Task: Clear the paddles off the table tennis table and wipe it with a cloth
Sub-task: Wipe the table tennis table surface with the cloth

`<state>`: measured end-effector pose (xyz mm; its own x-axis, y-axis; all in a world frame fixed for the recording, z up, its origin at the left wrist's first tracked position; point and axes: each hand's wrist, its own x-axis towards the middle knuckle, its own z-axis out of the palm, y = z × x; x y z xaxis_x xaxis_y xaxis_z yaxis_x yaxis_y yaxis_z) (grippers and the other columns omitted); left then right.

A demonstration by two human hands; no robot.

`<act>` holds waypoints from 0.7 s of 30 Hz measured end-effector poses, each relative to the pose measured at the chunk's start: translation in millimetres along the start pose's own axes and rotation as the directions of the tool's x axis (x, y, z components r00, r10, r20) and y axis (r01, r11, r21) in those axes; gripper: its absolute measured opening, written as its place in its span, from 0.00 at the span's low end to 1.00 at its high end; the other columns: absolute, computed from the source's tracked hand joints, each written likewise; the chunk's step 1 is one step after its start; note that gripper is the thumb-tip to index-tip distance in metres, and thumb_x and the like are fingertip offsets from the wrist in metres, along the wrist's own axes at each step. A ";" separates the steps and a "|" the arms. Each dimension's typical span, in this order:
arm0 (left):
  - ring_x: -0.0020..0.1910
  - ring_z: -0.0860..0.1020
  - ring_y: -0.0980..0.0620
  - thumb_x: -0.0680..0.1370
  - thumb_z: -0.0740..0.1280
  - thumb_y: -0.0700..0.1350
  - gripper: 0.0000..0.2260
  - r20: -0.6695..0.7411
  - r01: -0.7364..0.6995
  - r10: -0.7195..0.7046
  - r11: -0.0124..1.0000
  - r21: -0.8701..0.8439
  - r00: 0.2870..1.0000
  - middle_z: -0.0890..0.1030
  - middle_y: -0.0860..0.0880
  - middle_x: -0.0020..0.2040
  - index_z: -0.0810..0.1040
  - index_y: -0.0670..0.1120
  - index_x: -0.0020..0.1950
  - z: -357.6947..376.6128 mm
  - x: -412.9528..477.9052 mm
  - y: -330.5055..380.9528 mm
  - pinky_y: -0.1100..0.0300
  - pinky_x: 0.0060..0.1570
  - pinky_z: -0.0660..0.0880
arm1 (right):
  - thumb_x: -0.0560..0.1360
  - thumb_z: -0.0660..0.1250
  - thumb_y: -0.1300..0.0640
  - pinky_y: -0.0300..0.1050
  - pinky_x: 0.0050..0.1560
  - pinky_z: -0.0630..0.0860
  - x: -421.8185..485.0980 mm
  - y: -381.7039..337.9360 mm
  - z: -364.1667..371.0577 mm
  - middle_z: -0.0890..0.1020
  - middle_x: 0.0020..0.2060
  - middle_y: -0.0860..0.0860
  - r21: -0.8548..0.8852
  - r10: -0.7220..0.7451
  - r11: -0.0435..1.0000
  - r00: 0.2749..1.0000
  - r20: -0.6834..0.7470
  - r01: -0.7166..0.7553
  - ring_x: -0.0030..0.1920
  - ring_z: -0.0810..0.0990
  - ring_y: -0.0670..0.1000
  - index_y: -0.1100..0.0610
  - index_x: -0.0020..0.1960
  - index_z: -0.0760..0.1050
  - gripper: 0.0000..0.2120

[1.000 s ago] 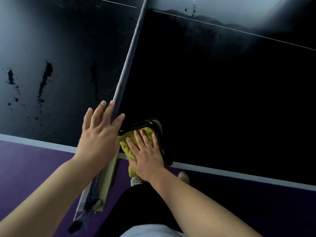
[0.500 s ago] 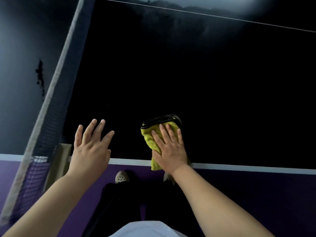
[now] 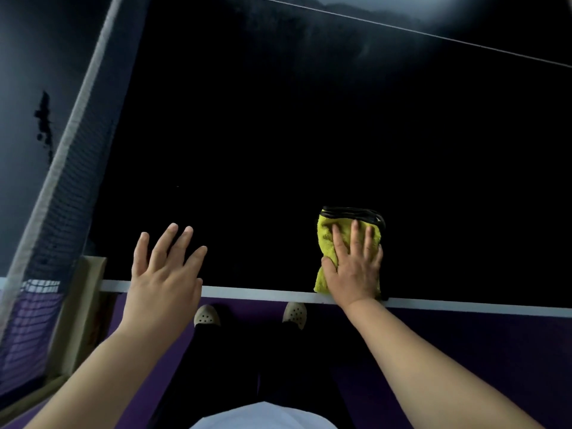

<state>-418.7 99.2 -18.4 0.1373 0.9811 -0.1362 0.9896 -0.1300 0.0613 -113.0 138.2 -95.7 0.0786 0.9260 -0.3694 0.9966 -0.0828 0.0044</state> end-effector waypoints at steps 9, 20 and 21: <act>0.73 0.58 0.39 0.72 0.70 0.38 0.19 -0.138 0.196 -0.192 0.981 0.013 0.972 0.68 0.36 0.70 0.77 0.39 0.63 -39.8 -21.9 -108.4 0.39 0.72 0.46 | 0.72 0.33 0.35 0.64 0.70 0.32 -11.8 -151.9 5.9 0.32 0.75 0.54 -0.001 -0.105 0.994 0.994 0.022 0.105 0.77 0.35 0.63 0.46 0.75 0.31 0.35; 0.74 0.57 0.41 0.73 0.61 0.42 0.19 -0.142 0.193 -0.192 0.981 -0.006 0.971 0.68 0.39 0.70 0.77 0.41 0.63 -28.0 -40.4 -174.2 0.40 0.73 0.48 | 0.81 0.42 0.37 0.69 0.71 0.34 -2.4 -338.5 -9.4 0.29 0.75 0.54 -0.085 -0.489 0.860 0.859 0.149 0.504 0.74 0.27 0.62 0.42 0.77 0.33 0.30; 0.74 0.57 0.41 0.76 0.57 0.44 0.18 -0.151 0.201 -0.201 0.979 -0.018 0.968 0.68 0.39 0.70 0.77 0.41 0.62 -28.1 -39.7 -173.8 0.40 0.73 0.49 | 0.81 0.42 0.38 0.69 0.71 0.32 1.6 -352.2 -10.9 0.29 0.76 0.54 -0.087 -0.538 0.827 0.827 0.163 0.555 0.74 0.26 0.61 0.41 0.77 0.34 0.29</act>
<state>-597.3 86.9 4.1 -0.0726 0.9973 0.0052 0.9961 0.0722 0.0506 -463.5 172.9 -87.7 -0.4753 0.7504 -0.4594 0.8704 0.4773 -0.1208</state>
